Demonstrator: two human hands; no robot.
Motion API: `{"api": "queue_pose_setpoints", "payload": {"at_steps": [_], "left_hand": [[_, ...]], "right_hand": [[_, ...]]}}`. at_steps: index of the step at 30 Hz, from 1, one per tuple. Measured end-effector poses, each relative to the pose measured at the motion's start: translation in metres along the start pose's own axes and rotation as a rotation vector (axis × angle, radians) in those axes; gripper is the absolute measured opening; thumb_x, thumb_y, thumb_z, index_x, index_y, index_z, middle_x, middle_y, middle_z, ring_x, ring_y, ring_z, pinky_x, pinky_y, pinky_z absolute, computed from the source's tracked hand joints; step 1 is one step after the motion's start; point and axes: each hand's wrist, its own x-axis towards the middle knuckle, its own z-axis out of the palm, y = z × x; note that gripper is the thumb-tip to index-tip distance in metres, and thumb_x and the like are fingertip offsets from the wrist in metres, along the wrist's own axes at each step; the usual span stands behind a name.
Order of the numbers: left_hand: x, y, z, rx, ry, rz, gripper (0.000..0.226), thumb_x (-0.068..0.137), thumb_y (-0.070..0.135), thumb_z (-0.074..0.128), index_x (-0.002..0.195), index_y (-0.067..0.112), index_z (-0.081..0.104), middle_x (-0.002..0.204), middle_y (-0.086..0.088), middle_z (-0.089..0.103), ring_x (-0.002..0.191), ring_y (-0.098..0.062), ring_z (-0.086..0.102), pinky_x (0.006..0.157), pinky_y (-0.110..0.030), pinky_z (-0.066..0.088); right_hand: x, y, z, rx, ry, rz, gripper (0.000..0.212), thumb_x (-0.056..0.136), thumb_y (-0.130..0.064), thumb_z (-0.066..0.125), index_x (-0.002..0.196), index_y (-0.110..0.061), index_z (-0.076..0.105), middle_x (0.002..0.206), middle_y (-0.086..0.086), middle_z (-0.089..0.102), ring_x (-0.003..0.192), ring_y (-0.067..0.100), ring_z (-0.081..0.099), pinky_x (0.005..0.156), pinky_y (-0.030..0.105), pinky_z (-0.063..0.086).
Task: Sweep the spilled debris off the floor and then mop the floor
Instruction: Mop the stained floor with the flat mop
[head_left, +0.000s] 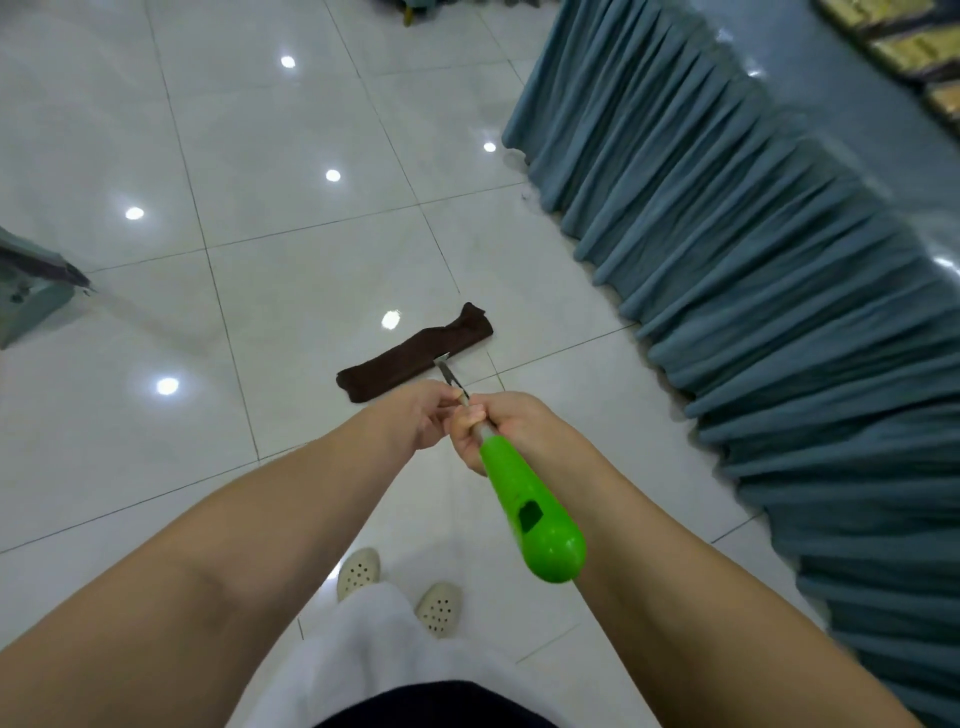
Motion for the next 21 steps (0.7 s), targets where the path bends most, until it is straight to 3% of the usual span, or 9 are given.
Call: {"api": "queue_pose_setpoints", "payload": {"at_steps": [4, 7, 9, 11, 14, 16, 21], "left_hand": [[-0.004, -0.018, 0.011, -0.088, -0.142, -0.057, 0.015, 0.098, 0.002, 0.043, 0.086, 0.0, 0.052, 0.076, -0.01, 0.05, 0.069, -0.016, 0.05, 0.078, -0.03, 0.046], [-0.001, -0.03, 0.009, -0.146, -0.205, -0.08, 0.019, 0.096, 0.001, 0.042, 0.08, 0.001, 0.051, 0.071, -0.008, 0.048, 0.064, -0.012, 0.049, 0.085, -0.027, 0.043], [0.001, -0.033, 0.007, -0.203, -0.207, -0.084, 0.016, 0.094, -0.002, 0.043, 0.08, 0.001, 0.05, 0.075, -0.008, 0.044, 0.067, -0.012, 0.044, 0.092, -0.026, 0.04], [0.001, -0.034, 0.005, -0.241, -0.192, -0.056, 0.018, 0.093, -0.002, 0.044, 0.077, 0.0, 0.051, 0.073, -0.009, 0.047, 0.065, -0.014, 0.049, 0.079, -0.026, 0.047], [0.002, -0.028, -0.001, -0.277, -0.176, -0.031, 0.022, 0.094, -0.002, 0.045, 0.074, -0.002, 0.053, 0.056, -0.01, 0.059, 0.047, -0.013, 0.061, 0.055, -0.018, 0.053], [0.004, -0.018, -0.007, -0.288, -0.162, -0.02, 0.023, 0.093, -0.003, 0.046, 0.071, -0.002, 0.053, 0.047, -0.009, 0.06, 0.04, -0.013, 0.062, 0.049, -0.019, 0.054], [0.02, 0.023, -0.028, -0.293, -0.147, -0.024, 0.024, 0.092, -0.003, 0.047, 0.07, -0.003, 0.054, 0.044, -0.01, 0.06, 0.039, -0.014, 0.063, 0.043, -0.02, 0.054]], "right_hand": [[-0.006, 0.002, -0.02, -0.009, 0.016, -0.128, 0.039, 0.102, -0.008, 0.03, 0.064, -0.008, 0.037, 0.062, -0.001, 0.036, 0.015, 0.008, 0.033, 0.026, 0.014, 0.031], [-0.003, 0.001, -0.023, 0.007, 0.042, -0.128, 0.039, 0.102, -0.006, 0.03, 0.064, -0.009, 0.034, 0.065, 0.001, 0.029, 0.012, 0.008, 0.027, 0.026, 0.017, 0.032], [-0.002, -0.004, -0.026, -0.029, 0.081, -0.115, 0.036, 0.102, -0.004, 0.03, 0.067, -0.01, 0.036, 0.067, 0.001, 0.032, 0.017, 0.004, 0.034, 0.029, 0.014, 0.034], [-0.005, -0.006, -0.024, -0.103, 0.11, -0.133, 0.033, 0.101, -0.003, 0.033, 0.069, -0.009, 0.039, 0.068, 0.0, 0.036, 0.02, 0.003, 0.038, 0.03, 0.012, 0.035], [-0.011, -0.002, -0.016, -0.236, 0.092, -0.098, 0.029, 0.099, -0.004, 0.039, 0.071, -0.002, 0.045, 0.058, 0.007, 0.049, 0.016, 0.006, 0.028, 0.024, 0.009, 0.024], [-0.013, -0.001, -0.003, -0.213, 0.066, -0.107, 0.027, 0.099, -0.004, 0.039, 0.075, 0.001, 0.049, 0.043, 0.011, 0.052, 0.017, 0.006, 0.027, 0.025, 0.008, 0.023], [0.005, -0.01, 0.038, -0.236, 0.066, -0.113, 0.028, 0.099, -0.002, 0.033, 0.076, 0.0, 0.048, 0.035, 0.01, 0.048, 0.017, 0.005, 0.027, 0.025, 0.007, 0.024]]}}
